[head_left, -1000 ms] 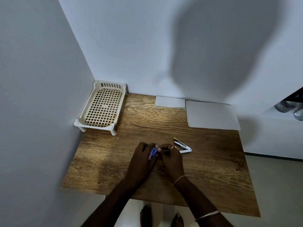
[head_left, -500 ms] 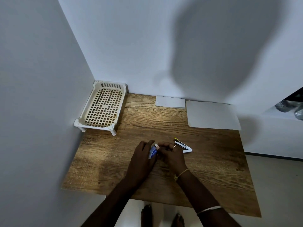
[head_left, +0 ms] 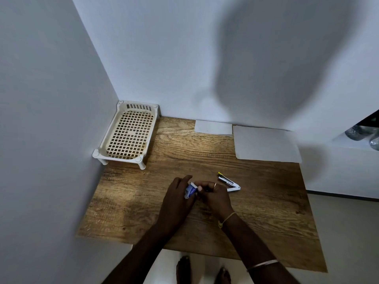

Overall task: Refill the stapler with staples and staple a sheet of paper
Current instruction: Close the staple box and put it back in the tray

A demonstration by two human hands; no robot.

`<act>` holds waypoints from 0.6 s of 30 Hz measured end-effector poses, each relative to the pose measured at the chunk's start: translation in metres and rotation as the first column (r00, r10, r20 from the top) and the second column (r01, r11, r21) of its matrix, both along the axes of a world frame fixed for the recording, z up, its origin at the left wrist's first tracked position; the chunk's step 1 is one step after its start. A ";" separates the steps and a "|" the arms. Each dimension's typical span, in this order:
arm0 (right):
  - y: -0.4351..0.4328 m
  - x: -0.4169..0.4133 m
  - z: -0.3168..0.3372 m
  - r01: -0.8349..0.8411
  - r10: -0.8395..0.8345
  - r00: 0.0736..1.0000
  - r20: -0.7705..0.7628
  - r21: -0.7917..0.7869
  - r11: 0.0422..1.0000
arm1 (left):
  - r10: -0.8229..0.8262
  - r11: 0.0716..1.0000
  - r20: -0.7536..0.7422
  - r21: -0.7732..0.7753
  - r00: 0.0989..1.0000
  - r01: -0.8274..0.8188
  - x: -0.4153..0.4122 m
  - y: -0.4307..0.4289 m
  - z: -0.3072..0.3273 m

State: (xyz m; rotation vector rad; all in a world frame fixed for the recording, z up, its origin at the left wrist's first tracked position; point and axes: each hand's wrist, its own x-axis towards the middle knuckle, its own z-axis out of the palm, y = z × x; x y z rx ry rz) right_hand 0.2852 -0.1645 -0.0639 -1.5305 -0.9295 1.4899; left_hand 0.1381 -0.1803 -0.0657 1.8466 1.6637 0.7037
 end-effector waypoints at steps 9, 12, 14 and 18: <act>0.001 0.002 0.000 -0.022 0.019 0.999 0.044 0.059 0.998 | -0.009 1.000 0.014 0.001 1.000 0.009 0.002 -0.002 0.001; 0.002 0.003 0.000 -0.018 0.009 0.993 0.120 0.068 0.998 | -0.025 1.000 0.013 0.009 1.000 0.025 0.003 -0.001 0.003; 0.003 0.004 -0.001 -0.072 0.048 0.974 0.221 0.099 0.993 | -0.034 0.999 0.011 0.008 0.999 0.034 0.004 -0.001 0.004; 0.004 0.005 0.000 -0.170 0.113 0.942 0.316 0.158 0.973 | -0.039 0.999 0.009 0.008 0.999 0.039 0.005 -0.002 0.004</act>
